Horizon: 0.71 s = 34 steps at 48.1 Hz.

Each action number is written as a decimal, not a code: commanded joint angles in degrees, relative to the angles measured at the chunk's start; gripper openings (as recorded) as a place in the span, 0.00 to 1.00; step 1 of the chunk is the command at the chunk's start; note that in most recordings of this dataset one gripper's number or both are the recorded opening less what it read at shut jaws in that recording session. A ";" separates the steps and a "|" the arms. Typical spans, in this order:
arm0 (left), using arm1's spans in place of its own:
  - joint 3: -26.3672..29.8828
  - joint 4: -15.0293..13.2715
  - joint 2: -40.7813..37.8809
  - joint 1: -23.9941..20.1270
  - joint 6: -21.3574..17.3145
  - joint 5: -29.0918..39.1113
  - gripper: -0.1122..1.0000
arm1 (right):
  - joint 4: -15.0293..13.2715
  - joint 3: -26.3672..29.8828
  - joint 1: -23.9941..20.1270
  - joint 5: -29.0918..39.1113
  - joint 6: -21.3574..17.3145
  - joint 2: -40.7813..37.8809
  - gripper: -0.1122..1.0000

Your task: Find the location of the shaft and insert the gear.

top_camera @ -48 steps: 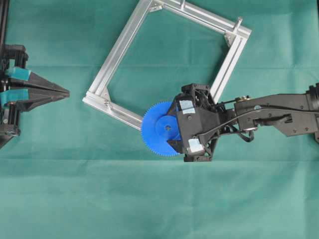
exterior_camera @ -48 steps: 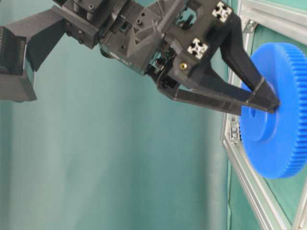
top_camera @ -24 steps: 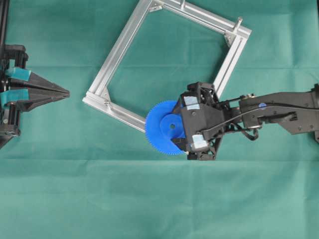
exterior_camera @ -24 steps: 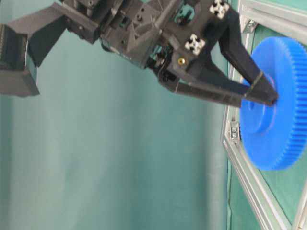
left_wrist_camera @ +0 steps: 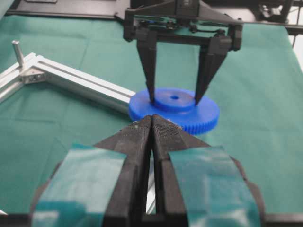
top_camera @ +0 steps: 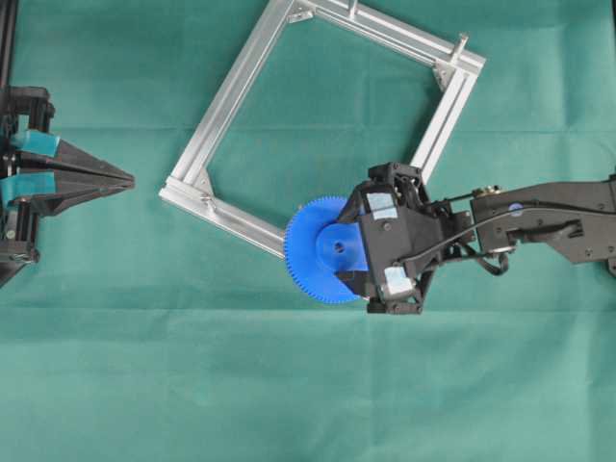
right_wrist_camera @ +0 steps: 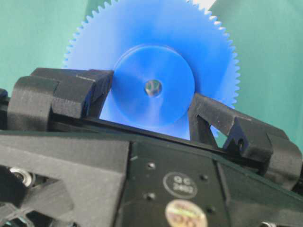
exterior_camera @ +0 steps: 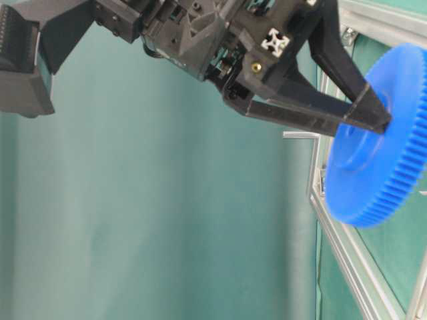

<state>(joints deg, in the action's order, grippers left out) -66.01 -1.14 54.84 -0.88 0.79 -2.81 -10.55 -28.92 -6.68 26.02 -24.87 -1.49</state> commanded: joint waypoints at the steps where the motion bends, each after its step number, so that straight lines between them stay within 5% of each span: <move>1: 0.79 -0.09 -0.35 -0.18 0.00 -0.53 0.11 | 0.09 1.05 -0.79 -0.44 -0.09 -0.88 0.72; 34: 0.70 -0.09 -0.35 -0.18 0.09 -0.35 0.11 | 0.18 -0.26 -2.20 0.35 -2.72 -1.32 0.72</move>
<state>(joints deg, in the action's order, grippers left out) -66.01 -1.14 54.84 -0.88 0.79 -2.81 -10.55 -28.21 -8.09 25.40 -27.33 -2.64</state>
